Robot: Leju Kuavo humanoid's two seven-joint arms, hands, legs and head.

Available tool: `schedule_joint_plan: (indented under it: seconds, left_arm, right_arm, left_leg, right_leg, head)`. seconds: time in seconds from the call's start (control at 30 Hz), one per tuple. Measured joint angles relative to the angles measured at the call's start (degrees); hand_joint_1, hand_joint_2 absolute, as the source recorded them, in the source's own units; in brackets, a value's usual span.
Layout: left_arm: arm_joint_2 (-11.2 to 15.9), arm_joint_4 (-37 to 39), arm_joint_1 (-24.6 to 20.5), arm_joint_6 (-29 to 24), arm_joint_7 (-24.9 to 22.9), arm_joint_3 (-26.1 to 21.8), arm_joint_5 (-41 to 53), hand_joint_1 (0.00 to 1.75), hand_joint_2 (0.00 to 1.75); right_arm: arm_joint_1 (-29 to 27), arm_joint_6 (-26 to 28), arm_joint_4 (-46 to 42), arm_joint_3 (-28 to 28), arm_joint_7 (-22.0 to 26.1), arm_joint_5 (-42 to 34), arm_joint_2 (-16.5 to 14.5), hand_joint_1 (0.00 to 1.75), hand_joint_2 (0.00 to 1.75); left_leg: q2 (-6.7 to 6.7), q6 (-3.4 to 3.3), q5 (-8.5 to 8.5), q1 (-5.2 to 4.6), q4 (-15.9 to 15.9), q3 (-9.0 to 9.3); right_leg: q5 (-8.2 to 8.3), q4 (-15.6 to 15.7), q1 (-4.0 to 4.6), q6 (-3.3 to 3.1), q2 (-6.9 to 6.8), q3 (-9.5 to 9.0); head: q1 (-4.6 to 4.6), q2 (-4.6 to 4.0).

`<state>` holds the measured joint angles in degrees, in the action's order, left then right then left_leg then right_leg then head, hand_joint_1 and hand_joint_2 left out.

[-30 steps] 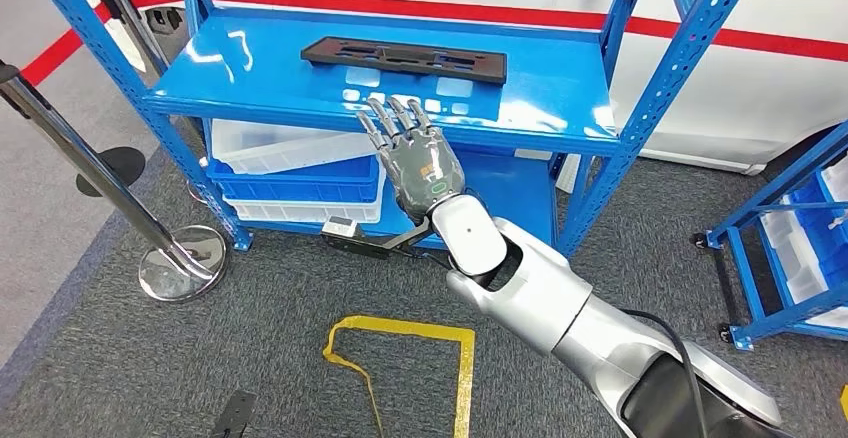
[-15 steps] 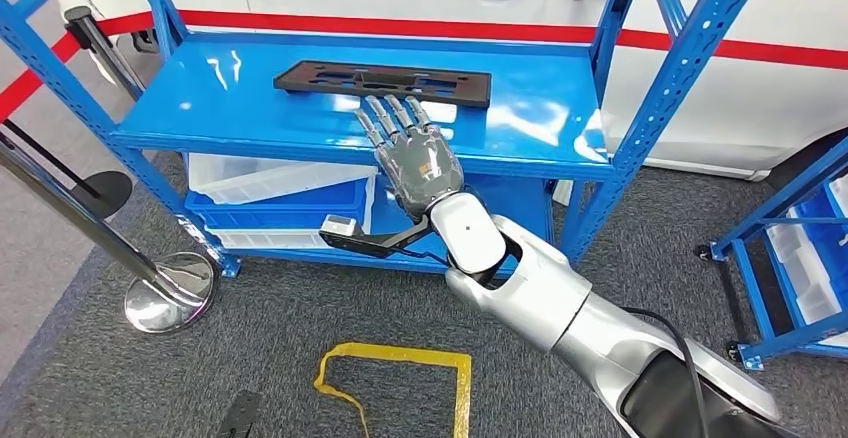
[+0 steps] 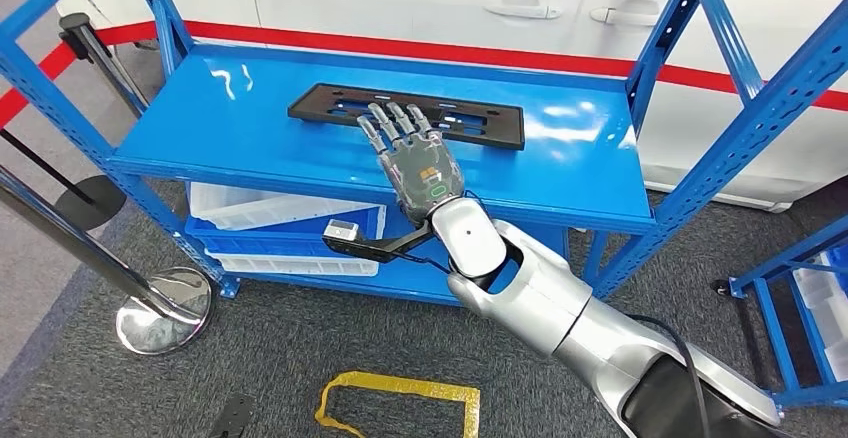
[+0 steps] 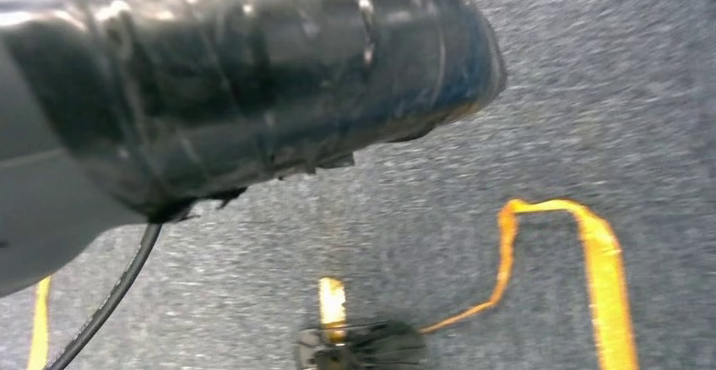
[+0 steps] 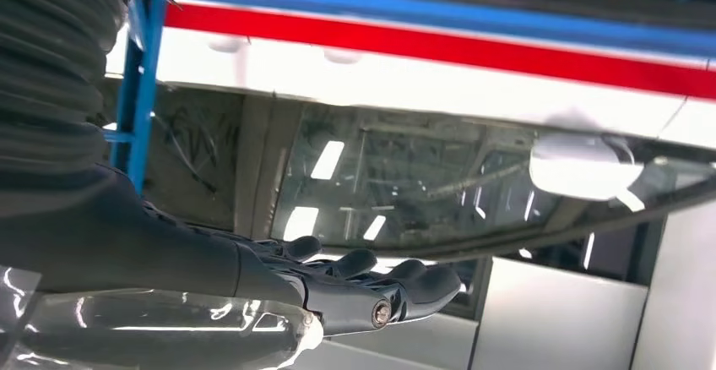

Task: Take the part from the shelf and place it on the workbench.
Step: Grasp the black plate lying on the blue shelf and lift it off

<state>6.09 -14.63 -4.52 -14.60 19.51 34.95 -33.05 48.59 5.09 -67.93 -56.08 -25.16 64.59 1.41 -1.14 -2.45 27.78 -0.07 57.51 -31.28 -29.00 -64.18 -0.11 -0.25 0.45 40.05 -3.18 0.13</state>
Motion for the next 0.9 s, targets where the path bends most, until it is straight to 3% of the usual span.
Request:
schedule_joint_plan:
  seconds: [0.03,0.07,0.1,0.17,0.23,0.33,0.37,0.4,0.43,0.5,0.53,0.6,0.7,0.77,0.83,0.87,0.9]
  left_arm:
    - [-0.07,0.04,-0.13,-0.06,-0.08,0.08,-0.01,0.00,0.00]
    - [-0.14,0.08,-0.24,-0.10,-0.20,0.18,-0.02,0.00,0.00]
    - [-0.17,0.13,-0.39,-0.14,-0.31,0.29,-0.04,0.00,0.00]
    - [-0.17,0.14,-0.37,-0.20,-0.44,0.43,-0.08,0.00,0.00]
    - [-0.28,0.14,-0.49,-0.20,-0.45,0.56,-0.18,0.00,0.00]
    - [-0.38,0.14,-0.84,-0.01,-0.45,0.89,-0.48,0.00,0.00]
    - [-0.38,0.14,-0.79,0.08,-0.45,0.95,-0.59,0.00,0.00]
    - [-0.37,0.15,-0.68,0.15,-0.45,0.96,-0.72,0.00,0.00]
    - [-0.37,0.15,-0.59,0.19,-0.45,0.96,-0.82,0.00,0.00]
    - [-0.36,0.16,-0.57,0.19,-0.45,0.97,-0.99,0.00,0.00]
    - [-0.36,0.16,-0.64,0.17,-0.45,1.00,-1.04,0.00,0.00]
    - [-0.37,0.16,-0.70,0.10,-0.46,1.12,-1.24,0.00,0.00]
    - [-0.37,0.18,-0.45,0.01,-0.46,1.25,-1.62,0.00,0.00]
    - [-0.37,0.19,-0.43,0.09,-0.44,1.30,-1.74,0.00,0.00]
    - [-0.37,0.19,-0.45,0.19,-0.43,1.34,-1.79,0.00,0.00]
    - [-0.37,0.19,-0.42,0.22,-0.44,1.36,-1.81,0.00,0.00]
    - [-0.36,0.19,-0.39,0.27,-0.45,1.37,-1.85,0.00,0.00]
  right_arm:
    - [-0.03,-0.21,0.02,0.00,-0.01,-0.01,0.03,0.00,1.75]
    - [-0.10,-0.49,0.01,0.00,-0.03,-0.02,0.05,0.00,1.75]
    - [-0.13,-0.87,-0.01,0.01,-0.08,-0.04,0.11,0.00,1.75]
    - [0.03,-2.01,-0.09,0.02,-0.20,-0.35,0.13,0.00,1.75]
    - [0.69,-4.04,-0.10,0.02,-0.43,-1.35,0.05,0.00,1.75]
    - [1.25,-7.25,0.19,0.02,-0.94,-3.44,-0.01,0.00,1.75]
    - [1.16,-7.84,0.38,0.02,-1.07,-3.92,0.02,0.00,1.75]
    - [1.06,-8.18,0.60,0.02,-1.19,-4.30,0.06,0.00,1.75]
    - [1.02,-8.57,0.82,0.02,-1.34,-4.62,0.12,0.00,1.75]
    - [1.08,-9.80,1.23,0.02,-1.86,-5.37,0.25,0.00,1.75]
    - [1.19,-11.02,1.45,0.02,-2.31,-6.00,0.32,0.00,1.75]
    - [1.41,-15.00,2.02,0.02,-3.42,-8.13,0.45,0.00,1.75]
    - [1.76,-21.67,3.35,0.02,-4.93,-12.30,0.72,0.00,1.75]
    - [2.00,-23.07,4.37,0.02,-5.62,-13.85,1.04,0.00,1.75]
    - [2.07,-23.05,5.39,0.02,-6.06,-14.58,1.32,0.00,1.75]
    - [2.02,-22.98,5.94,0.01,-6.22,-14.91,1.48,0.00,1.75]
    - [1.98,-22.92,6.45,0.01,-6.37,-15.25,1.63,0.00,1.75]
  left_leg:
    - [-0.13,0.21,0.77,-0.03,0.27,0.45]
    - [-0.23,0.53,1.46,-0.04,0.61,0.59]
    - [-0.31,0.88,1.96,-0.02,1.07,0.81]
    - [-0.27,1.39,2.67,0.09,1.70,0.81]
    - [0.04,1.80,4.07,0.21,4.58,-0.26]
    - [0.38,2.62,7.71,0.67,14.21,-6.17]
    - [0.44,2.86,7.90,0.79,16.06,-7.95]
    - [0.52,3.01,6.95,0.87,15.98,-8.85]
    - [0.59,3.09,4.76,0.93,13.71,-8.72]
    - [0.78,3.07,-0.02,0.91,6.71,-6.90]
    - [0.84,2.90,-1.10,0.75,3.86,-5.99]
    - [0.80,2.15,-1.25,0.33,2.30,-5.29]
    - [0.76,1.02,-1.83,0.56,1.70,-4.75]
    - [0.78,0.50,-1.99,0.72,1.28,-4.42]
    - [0.75,0.17,-1.90,0.61,1.26,-4.30]
    - [0.74,0.08,-1.84,0.57,1.29,-4.24]
    - [0.70,0.01,-1.75,0.55,1.33,-4.16]
  right_leg:
    - [3.80,2.37,0.19,-0.30,0.04,0.05]
    - [6.57,3.70,0.36,-0.65,0.08,0.17]
    - [7.39,4.10,0.56,-1.03,0.09,0.26]
    - [6.97,4.02,0.51,-1.72,0.06,-0.36]
    - [6.54,4.42,0.22,-2.25,0.08,-1.22]
    - [5.81,4.52,0.08,-2.61,0.11,-1.89]
    - [5.53,4.43,0.06,-2.59,0.13,-2.04]
    - [5.21,4.27,0.01,-2.55,0.17,-2.21]
    - [4.86,4.05,-0.07,-2.46,0.21,-2.44]
    - [4.17,3.67,-0.22,-2.10,0.26,-2.95]
    - [3.96,3.56,-0.25,-1.86,0.25,-3.06]
    - [3.84,3.62,-0.17,-1.42,0.21,-3.09]
    - [3.01,3.00,0.00,-0.75,0.16,-2.82]
    - [0.41,-1.27,0.02,-0.40,0.10,-0.98]
    - [-2.63,-8.54,0.03,-0.20,0.09,2.42]
    - [-3.18,-11.12,0.01,-0.14,0.09,3.78]
    - [-2.65,-11.75,-0.01,-0.13,0.09,4.24]
  head:
    - [-0.02,0.00]
    - [-0.08,0.01]
    - [-0.04,0.01]
    - [0.05,0.01]
    - [-0.01,0.00]
    - [-0.12,0.00]
    - [-0.13,0.00]
    - [-0.12,0.00]
    - [-0.14,0.00]
    - [-0.12,0.00]
    - [-0.15,0.00]
    - [-0.12,0.00]
    - [0.00,0.00]
    - [0.24,0.00]
    - [0.42,0.00]
    - [0.41,0.00]
    - [0.42,0.00]
